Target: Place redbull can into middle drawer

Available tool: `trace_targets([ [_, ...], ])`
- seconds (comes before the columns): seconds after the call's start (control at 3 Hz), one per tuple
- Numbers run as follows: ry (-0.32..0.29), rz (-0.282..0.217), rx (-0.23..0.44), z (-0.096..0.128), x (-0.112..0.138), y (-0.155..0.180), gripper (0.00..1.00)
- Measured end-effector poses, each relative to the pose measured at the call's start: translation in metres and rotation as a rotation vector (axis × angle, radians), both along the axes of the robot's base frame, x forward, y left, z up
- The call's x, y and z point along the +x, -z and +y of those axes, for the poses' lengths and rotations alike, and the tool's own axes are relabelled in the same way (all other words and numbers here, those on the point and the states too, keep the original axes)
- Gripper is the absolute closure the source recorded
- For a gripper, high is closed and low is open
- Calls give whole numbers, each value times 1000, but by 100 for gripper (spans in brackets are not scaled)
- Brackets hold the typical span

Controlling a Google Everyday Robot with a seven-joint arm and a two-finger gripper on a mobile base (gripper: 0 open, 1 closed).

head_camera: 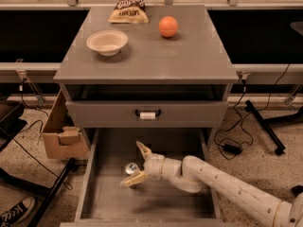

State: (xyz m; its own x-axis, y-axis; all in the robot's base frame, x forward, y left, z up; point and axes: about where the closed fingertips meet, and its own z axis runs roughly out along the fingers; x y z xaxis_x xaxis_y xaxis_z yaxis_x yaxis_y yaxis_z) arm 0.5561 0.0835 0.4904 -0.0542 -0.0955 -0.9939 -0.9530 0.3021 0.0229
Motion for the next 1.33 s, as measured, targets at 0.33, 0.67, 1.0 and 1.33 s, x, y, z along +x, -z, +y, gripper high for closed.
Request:
trace_targets([
  [0.33, 0, 0, 0, 0, 0, 0, 0],
  [0.67, -30, 8, -18, -5, -5, -17, 0],
  [1.0, -64, 38, -76, -27, -31, -49, 0],
  [1.33, -154, 133, -136, -38, -80, -80, 0],
])
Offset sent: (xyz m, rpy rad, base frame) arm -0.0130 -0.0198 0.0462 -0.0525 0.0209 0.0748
